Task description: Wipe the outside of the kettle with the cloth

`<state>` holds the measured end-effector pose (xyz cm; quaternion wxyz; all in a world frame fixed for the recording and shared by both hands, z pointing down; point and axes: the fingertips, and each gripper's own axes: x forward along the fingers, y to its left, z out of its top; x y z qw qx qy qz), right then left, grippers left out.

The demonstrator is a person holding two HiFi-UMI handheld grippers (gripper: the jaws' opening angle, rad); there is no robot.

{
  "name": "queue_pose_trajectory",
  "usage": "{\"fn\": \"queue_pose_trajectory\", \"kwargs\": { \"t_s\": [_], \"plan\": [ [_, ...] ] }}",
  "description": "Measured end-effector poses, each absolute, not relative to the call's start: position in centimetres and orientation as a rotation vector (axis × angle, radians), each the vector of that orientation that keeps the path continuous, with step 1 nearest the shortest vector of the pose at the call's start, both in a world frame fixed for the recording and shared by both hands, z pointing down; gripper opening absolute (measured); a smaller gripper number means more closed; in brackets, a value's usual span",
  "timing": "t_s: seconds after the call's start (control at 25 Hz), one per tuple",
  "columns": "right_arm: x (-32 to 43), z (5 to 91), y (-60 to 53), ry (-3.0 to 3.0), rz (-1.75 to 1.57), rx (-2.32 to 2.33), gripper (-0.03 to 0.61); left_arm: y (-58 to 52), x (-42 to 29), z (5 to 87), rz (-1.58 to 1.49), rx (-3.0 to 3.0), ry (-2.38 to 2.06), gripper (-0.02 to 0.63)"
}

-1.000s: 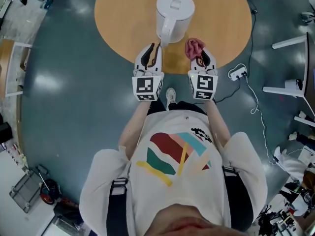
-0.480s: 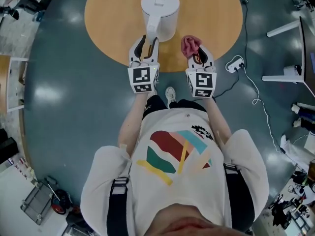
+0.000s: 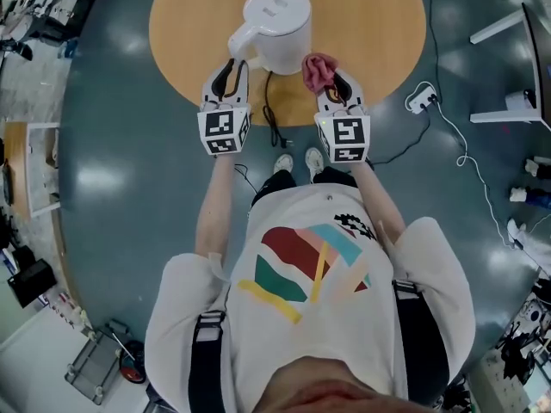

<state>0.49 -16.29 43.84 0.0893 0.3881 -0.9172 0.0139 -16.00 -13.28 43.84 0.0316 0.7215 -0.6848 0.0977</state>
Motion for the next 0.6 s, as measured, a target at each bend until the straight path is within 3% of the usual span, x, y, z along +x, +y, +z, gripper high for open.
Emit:
{"fn": "queue_pose_trajectory", "kwargs": {
  "t_s": [0.6],
  "plan": [
    [-3.0,41.7,-15.9,-2.688,0.17,1.438,0.047,-17.7,-20.8,42.5,0.376,2.329,-2.029,0.098]
  ]
}}
